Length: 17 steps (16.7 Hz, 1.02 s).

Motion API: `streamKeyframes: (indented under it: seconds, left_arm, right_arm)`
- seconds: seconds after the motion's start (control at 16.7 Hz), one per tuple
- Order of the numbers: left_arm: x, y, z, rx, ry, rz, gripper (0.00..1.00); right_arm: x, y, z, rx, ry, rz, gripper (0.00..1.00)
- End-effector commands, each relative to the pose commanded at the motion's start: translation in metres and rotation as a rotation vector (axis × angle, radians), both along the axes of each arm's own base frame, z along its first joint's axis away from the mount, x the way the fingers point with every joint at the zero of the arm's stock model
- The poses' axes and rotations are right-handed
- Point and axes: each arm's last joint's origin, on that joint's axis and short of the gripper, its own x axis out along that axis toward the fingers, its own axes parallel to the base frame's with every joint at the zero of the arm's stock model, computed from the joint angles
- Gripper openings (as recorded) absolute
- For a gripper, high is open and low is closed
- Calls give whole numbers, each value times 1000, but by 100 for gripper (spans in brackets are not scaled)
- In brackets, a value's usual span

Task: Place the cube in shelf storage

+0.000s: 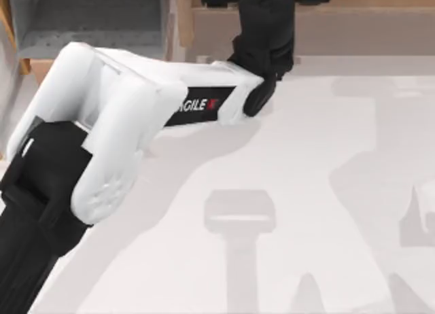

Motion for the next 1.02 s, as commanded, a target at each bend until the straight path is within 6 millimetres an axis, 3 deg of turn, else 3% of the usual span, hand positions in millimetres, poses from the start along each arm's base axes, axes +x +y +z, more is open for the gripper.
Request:
streamKeyframes:
  seconds: [0.36, 0.66, 0.84, 1.02]
  left_arm:
    - [-3, -2, 2, 3, -4, -8, 100]
    - [-25, -3, 32, 64, -87, -85, 100]
    - [-43, 12, 63, 139, -189, -133, 100]
    - [-55, 48, 91, 246, -313, -141, 100]
  right_arm:
    - [0, 0, 0, 0, 0, 0, 100]
    - [0, 0, 0, 0, 0, 0, 100]
    - [0, 0, 0, 0, 0, 0, 100]
    - [0, 0, 0, 0, 0, 0, 100]
